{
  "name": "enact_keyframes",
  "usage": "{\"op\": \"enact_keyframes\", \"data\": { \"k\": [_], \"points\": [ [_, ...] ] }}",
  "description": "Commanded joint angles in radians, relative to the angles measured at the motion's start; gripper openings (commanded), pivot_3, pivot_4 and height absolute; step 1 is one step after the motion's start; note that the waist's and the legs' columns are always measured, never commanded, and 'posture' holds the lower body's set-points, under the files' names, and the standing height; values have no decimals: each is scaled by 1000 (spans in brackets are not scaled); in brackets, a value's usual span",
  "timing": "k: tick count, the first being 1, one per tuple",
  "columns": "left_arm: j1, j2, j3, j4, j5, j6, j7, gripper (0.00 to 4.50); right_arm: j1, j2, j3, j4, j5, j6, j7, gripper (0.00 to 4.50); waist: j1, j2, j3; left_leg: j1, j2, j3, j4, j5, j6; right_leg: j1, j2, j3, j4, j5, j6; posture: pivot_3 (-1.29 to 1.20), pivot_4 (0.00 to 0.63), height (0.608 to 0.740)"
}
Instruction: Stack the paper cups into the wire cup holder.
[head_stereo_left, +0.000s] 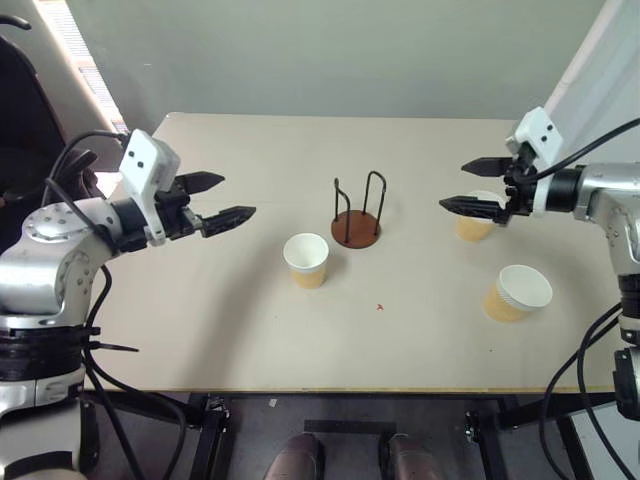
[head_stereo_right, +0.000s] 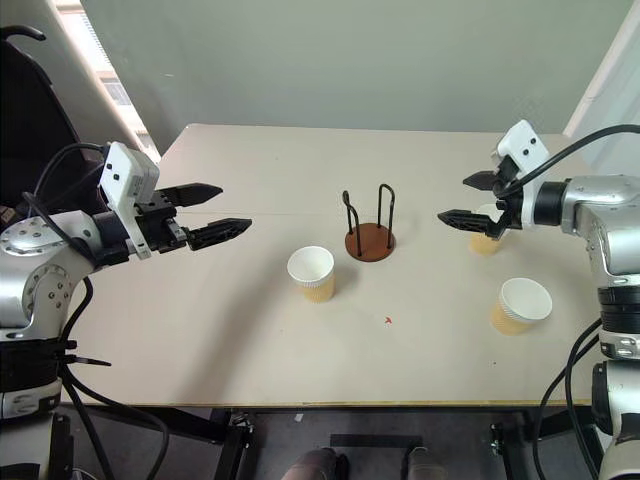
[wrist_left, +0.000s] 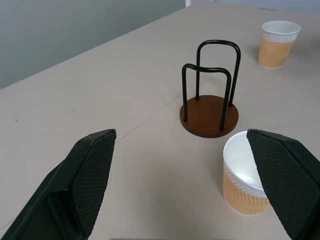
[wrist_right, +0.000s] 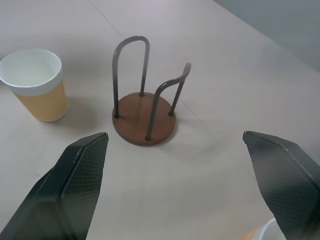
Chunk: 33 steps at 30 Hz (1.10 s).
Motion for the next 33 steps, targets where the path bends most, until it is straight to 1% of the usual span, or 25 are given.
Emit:
{"op": "enact_keyframes", "data": {
  "k": [1,8,12,17,21,26,33],
  "points": [
    [-34,-10,9,26,6,-27,5,4500,-32,-11,-19,-30,1,-12,-3,4479,0,0,0,0,0,0,0,0,0,0,0,0,0,0,0,0,150,740],
    [-60,-74,-32,34,4,-8,21,4500,4,-12,-49,-81,15,9,-37,4479,2,0,0,0,0,0,1,0,0,1,0,0,0,0,0,0,150,740],
    [-105,-105,-82,56,13,8,20,4500,25,-28,-75,-130,40,45,-40,4479,2,0,0,0,0,0,0,0,0,1,0,0,0,1,2,0,150,740],
    [-181,-188,-174,106,29,31,16,4500,50,-71,-98,-193,60,84,-44,4479,7,0,0,0,0,0,1,1,0,1,-1,-1,-1,2,3,0,150,740],
    [-232,-256,-230,166,86,17,51,4500,55,-93,-123,-224,83,119,-58,4479,6,0,0,0,0,0,1,1,0,1,-1,-1,-1,2,4,0,150,740],
    [-285,-327,-282,247,164,1,102,4500,59,-104,-123,-230,86,124,-68,4479,6,-1,0,0,0,0,1,2,0,2,-1,-1,0,3,5,0,150,740],
    [-359,-416,-310,362,232,-42,127,4500,66,-117,-124,-232,91,120,-74,4479,7,-1,0,-1,0,1,1,2,2,2,-1,-1,-2,4,6,0,150,740]
  ]
}}
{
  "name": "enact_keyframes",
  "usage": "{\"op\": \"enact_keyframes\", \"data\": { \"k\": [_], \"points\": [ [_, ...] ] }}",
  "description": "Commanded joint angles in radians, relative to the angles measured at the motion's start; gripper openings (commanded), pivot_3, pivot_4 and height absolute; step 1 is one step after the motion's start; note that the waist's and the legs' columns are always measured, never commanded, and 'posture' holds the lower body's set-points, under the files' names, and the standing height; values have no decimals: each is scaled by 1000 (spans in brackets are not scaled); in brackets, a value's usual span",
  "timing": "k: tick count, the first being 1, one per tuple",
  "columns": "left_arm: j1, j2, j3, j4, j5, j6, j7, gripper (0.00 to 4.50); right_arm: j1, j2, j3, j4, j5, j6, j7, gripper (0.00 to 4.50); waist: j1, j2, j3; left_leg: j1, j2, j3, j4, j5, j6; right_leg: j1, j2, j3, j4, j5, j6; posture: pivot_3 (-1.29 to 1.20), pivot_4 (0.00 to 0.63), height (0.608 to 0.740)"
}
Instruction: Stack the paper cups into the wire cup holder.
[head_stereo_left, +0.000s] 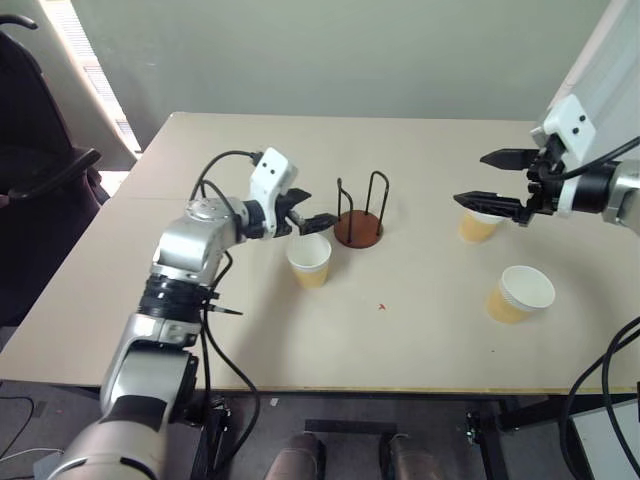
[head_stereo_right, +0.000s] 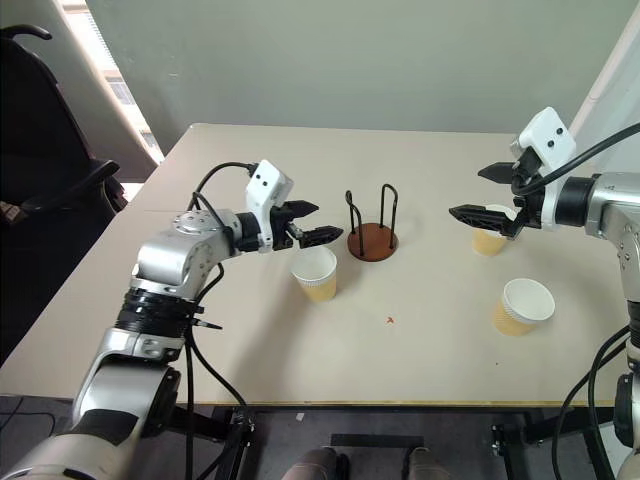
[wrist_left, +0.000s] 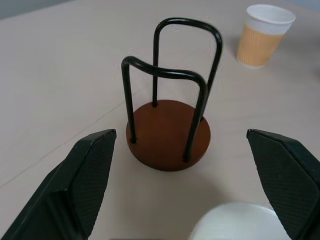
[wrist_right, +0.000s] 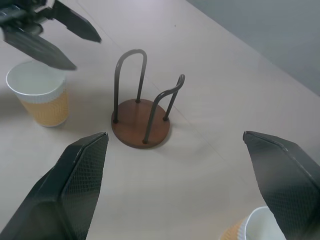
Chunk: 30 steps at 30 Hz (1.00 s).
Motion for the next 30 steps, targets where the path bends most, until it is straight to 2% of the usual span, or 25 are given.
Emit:
{"op": "enact_keyframes", "data": {
  "k": [1,18,30],
  "points": [
    [-54,-25,-2,23,27,-35,-1,4500,-7,-22,-37,-30,11,-6,-10,4479,0,0,0,0,0,0,0,0,0,0,0,0,0,0,0,0,150,740],
    [-156,-146,-43,231,108,-122,-84,4500,38,-65,-65,-138,108,36,24,4479,3,0,0,-1,0,1,1,1,1,0,0,0,-1,1,2,0,150,740],
    [-270,-260,-12,497,163,-256,-12,4500,65,-82,-76,-159,129,47,3,4479,5,-1,0,-2,0,3,1,2,3,0,-1,1,-1,2,4,0,150,740]
  ]
}}
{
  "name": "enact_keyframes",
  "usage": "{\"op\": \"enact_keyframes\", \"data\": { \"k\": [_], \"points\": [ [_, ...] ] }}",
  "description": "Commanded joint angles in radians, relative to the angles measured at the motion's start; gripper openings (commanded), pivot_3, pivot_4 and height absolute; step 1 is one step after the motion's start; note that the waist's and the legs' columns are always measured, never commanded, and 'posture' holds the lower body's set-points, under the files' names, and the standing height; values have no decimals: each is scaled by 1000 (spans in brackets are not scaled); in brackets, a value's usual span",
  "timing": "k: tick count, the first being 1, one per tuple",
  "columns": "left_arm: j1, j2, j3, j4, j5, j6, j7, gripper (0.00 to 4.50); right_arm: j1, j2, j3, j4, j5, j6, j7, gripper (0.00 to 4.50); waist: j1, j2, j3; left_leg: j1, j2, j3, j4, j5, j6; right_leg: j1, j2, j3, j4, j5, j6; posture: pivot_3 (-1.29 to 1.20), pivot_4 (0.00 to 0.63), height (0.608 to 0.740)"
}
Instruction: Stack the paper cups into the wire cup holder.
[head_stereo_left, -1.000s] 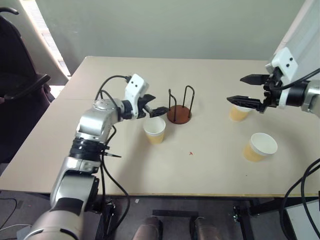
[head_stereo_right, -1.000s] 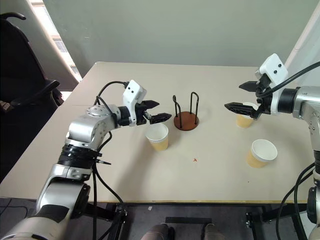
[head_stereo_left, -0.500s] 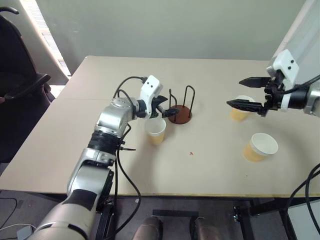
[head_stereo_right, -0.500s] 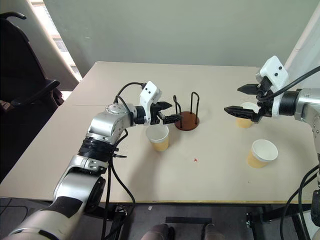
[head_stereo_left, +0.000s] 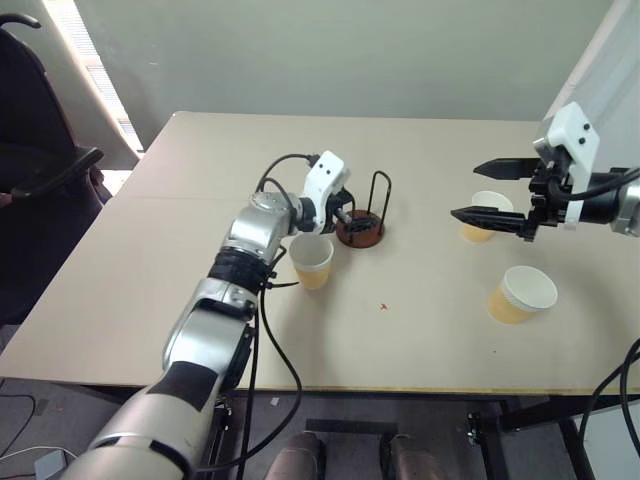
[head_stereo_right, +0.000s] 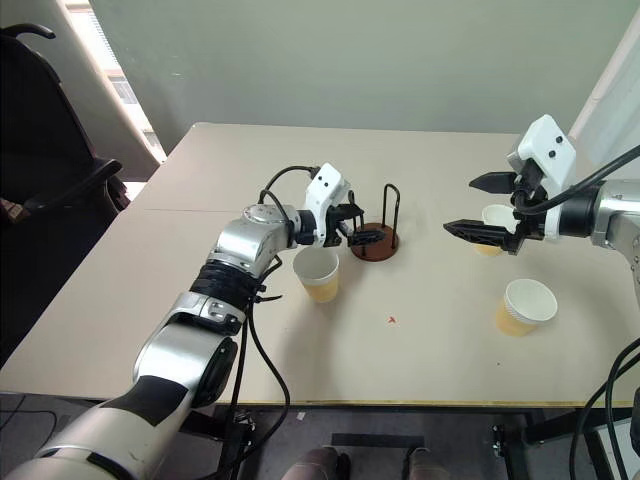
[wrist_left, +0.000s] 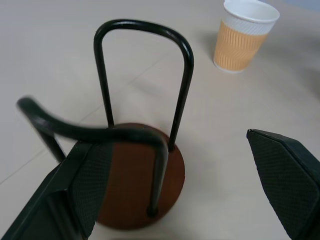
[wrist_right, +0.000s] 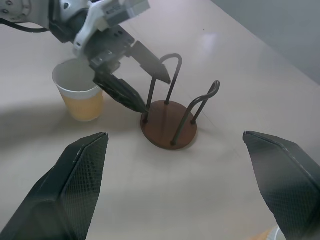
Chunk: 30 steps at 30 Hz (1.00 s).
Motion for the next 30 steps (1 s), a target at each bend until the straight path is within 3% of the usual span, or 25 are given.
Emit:
{"op": "enact_keyframes", "data": {
  "k": [1,2,5,16,24,30],
  "points": [
    [-58,-28,27,54,13,-58,26,4500,-4,-24,-49,-31,15,4,-12,4479,0,0,0,0,0,0,0,0,0,0,0,0,0,0,0,0,150,740],
    [-63,-32,30,63,13,-64,26,4500,-2,-25,-51,-33,17,6,-14,4479,0,0,0,0,0,0,0,0,0,0,0,0,0,0,0,0,150,740],
    [-69,-35,36,70,14,-77,22,3949,5,-28,-57,-37,17,10,-16,4500,0,0,0,0,0,0,0,0,1,0,0,0,0,0,1,0,150,740],
    [-66,-8,59,57,12,-89,1,33,19,-28,-59,-36,20,6,-26,4500,1,0,0,-1,0,1,1,1,2,0,0,1,0,-1,2,0,150,740],
    [-47,-6,60,26,1,-83,-40,33,26,-37,-62,-39,20,4,-25,4500,1,0,0,-1,0,1,1,1,2,0,0,1,0,-1,2,0,150,740],
    [-2,8,19,-146,-24,-21,-177,33,48,-107,-120,-62,62,44,8,4500,4,0,0,-5,-1,1,2,2,3,-3,0,1,-1,-1,3,0,150,740]
  ]
}}
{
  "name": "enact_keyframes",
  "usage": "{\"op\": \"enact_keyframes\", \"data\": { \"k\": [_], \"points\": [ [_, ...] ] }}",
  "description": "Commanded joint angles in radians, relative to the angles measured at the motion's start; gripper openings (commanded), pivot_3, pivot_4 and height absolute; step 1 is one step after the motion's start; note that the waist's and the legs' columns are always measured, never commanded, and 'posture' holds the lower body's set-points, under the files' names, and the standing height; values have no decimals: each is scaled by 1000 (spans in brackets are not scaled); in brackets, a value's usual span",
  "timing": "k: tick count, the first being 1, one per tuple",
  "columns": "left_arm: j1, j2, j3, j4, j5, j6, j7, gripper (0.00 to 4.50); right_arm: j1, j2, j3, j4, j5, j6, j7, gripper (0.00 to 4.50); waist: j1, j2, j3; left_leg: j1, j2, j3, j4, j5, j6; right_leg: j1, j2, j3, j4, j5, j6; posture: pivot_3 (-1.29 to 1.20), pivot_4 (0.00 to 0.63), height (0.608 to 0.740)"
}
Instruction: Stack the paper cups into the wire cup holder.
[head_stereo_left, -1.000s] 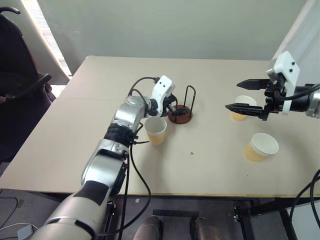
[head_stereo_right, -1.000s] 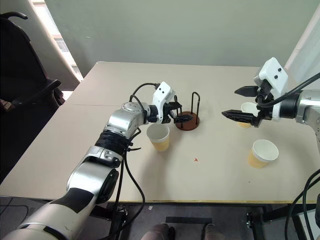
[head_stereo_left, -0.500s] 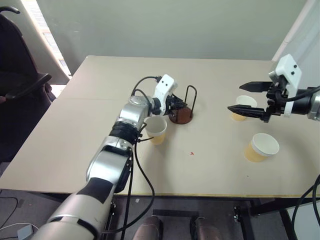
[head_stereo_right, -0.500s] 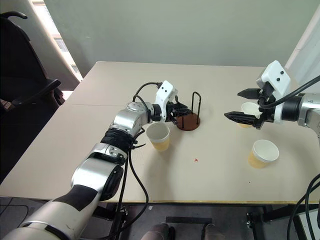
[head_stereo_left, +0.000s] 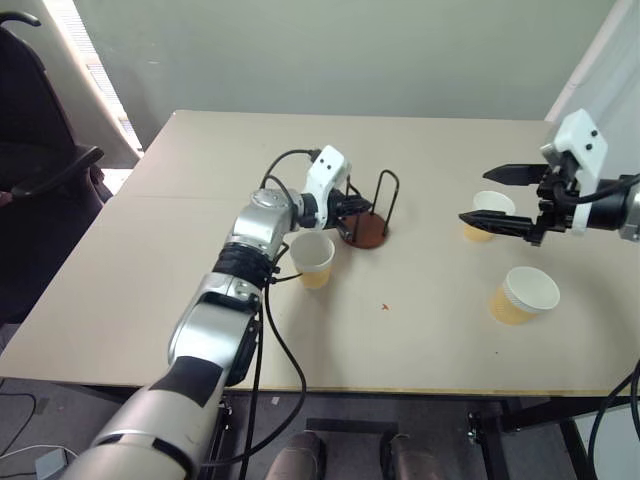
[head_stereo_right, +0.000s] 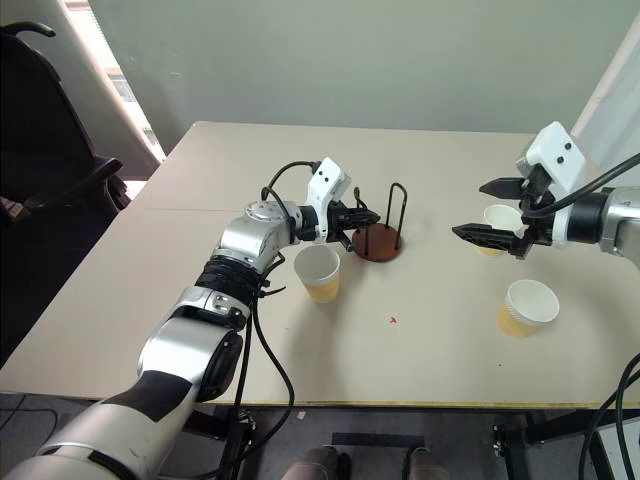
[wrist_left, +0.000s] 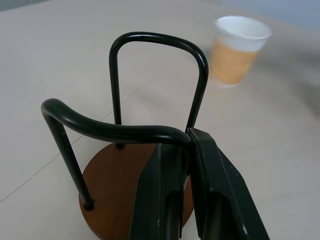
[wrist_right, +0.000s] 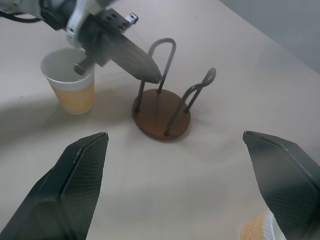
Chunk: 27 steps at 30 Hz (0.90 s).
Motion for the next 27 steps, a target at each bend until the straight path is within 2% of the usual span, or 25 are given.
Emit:
{"op": "enact_keyframes", "data": {
  "k": [1,7,10,20,27],
  "points": [
    [20,23,-26,-175,-31,49,-96,33,15,-72,-105,-57,62,44,37,4500,2,0,0,0,0,0,0,0,0,0,0,0,0,0,0,0,150,740],
    [127,68,-94,-464,-88,198,-206,33,106,-220,-258,-112,178,167,121,4500,5,0,0,0,-1,0,0,0,0,0,0,1,0,-2,2,0,150,740],
    [165,69,-111,-549,-113,256,-216,33,149,-262,-315,-137,211,200,135,4500,6,0,0,0,-1,1,0,0,0,1,-1,1,1,-2,2,0,150,740],
    [235,28,-176,-638,-145,326,-183,33,205,-270,-365,-209,274,222,90,4500,5,0,0,1,-2,2,3,1,3,3,-2,2,1,0,5,0,150,740],
    [286,56,-236,-654,-114,310,-178,33,216,-260,-324,-234,307,196,80,4500,5,0,0,1,-3,1,4,2,3,3,-2,2,1,0,6,0,150,740]
  ]
}}
